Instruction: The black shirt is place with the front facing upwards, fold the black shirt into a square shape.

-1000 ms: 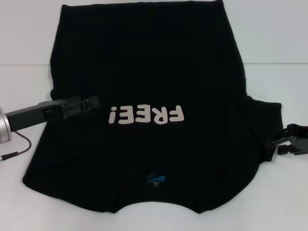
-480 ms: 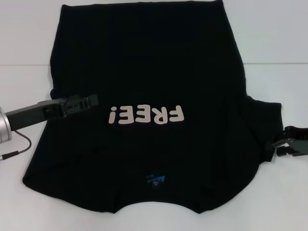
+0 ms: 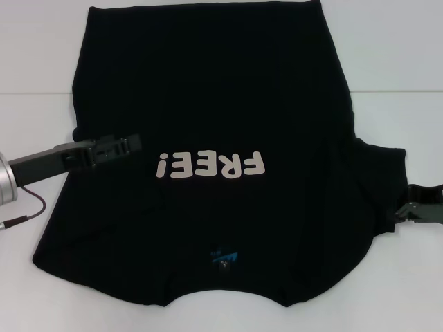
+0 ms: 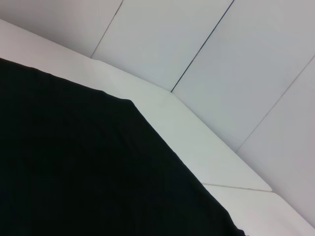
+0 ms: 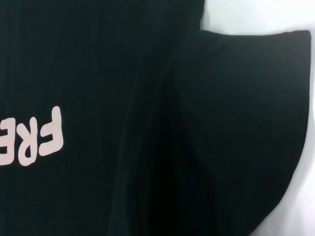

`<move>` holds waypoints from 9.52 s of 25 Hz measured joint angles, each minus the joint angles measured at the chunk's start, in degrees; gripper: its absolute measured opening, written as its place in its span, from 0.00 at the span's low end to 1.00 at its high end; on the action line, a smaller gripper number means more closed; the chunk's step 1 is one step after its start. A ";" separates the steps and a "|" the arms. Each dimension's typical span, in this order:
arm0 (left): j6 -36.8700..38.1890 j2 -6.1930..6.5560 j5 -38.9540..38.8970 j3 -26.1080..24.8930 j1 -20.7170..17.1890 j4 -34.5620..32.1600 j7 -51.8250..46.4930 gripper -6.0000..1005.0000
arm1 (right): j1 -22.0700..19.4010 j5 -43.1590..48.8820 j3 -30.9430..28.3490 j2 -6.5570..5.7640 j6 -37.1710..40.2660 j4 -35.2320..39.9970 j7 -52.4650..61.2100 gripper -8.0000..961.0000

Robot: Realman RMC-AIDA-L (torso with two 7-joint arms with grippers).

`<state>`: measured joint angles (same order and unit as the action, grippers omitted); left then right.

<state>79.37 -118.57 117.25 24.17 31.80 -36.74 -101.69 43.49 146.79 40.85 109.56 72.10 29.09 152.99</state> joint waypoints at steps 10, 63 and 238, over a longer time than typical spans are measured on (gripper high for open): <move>0.15 0.00 -0.90 0.01 -0.27 0.00 -0.08 0.81 | -1.62 -0.35 -0.73 -1.76 0.50 2.21 -1.73 0.07; 2.36 0.26 -7.93 0.00 -1.69 0.00 -1.58 0.78 | -1.98 7.45 -4.78 -5.49 2.24 4.63 -2.93 0.52; 4.51 3.56 23.20 -4.42 -2.01 -1.55 -39.14 0.66 | 2.47 -12.84 -2.26 -5.12 7.00 5.99 -6.29 0.64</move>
<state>83.88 -115.01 140.44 19.74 29.79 -38.29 -140.83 45.96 133.95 38.58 104.45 79.10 35.08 146.70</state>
